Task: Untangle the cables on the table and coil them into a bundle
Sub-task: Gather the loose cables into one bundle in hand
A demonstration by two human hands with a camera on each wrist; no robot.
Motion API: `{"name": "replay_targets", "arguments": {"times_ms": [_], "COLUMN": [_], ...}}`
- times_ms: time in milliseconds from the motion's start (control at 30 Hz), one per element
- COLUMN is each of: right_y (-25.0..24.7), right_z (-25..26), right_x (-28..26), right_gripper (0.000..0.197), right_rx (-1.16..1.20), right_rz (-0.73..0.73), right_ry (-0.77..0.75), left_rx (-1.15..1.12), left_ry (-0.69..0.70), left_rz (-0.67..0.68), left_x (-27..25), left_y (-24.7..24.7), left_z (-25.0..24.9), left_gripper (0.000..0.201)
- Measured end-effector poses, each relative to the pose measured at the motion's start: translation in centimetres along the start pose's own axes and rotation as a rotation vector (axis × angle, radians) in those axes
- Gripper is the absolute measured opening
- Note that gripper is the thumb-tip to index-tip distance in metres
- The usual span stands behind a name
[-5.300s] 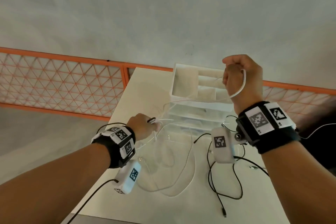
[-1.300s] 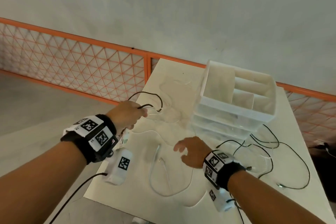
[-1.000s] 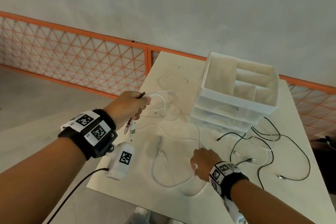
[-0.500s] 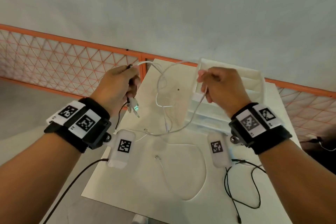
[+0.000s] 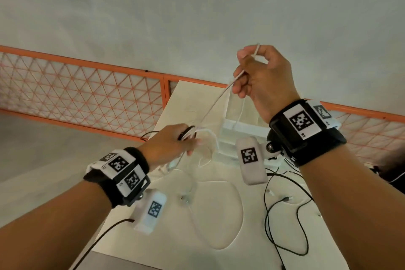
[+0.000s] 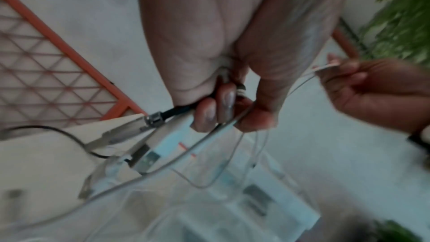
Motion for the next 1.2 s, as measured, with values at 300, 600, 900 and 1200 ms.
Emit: {"name": "replay_targets", "arguments": {"times_ms": [300,600,900,1200], "right_y": [0.0,5.4,5.8,9.6], "right_z": [3.0,1.7,-6.2,-8.1], "right_x": [3.3,4.3,5.2,-2.1], "right_gripper": [0.017,0.035,0.094,0.042], "right_rx": [-0.05,-0.035,-0.833,-0.852], "right_rz": [-0.002,0.168,0.13,0.708], "right_ry": [-0.023,-0.102,0.147,-0.089], "left_rx": [0.079,-0.126,-0.028,0.084], "left_ry": [-0.365,-0.41,-0.49,-0.225], "left_rz": [-0.094,-0.131,-0.132,-0.064], "left_x": [-1.9,-3.2,-3.1,-1.1], "left_y": [-3.5,-8.4,-8.0,-5.5], "left_z": [8.2,2.2,2.1,-1.4], "left_gripper": [0.026,0.023,0.012,0.025]}}
Point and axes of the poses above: each hand's wrist, its own x-axis towards the middle knuckle, its own y-axis out of the palm, z = x × y, the point moved 4 cm from there along x, towards the middle knuckle, and after that the axes turned 2 degrees about -z, right-handed, at the moved point
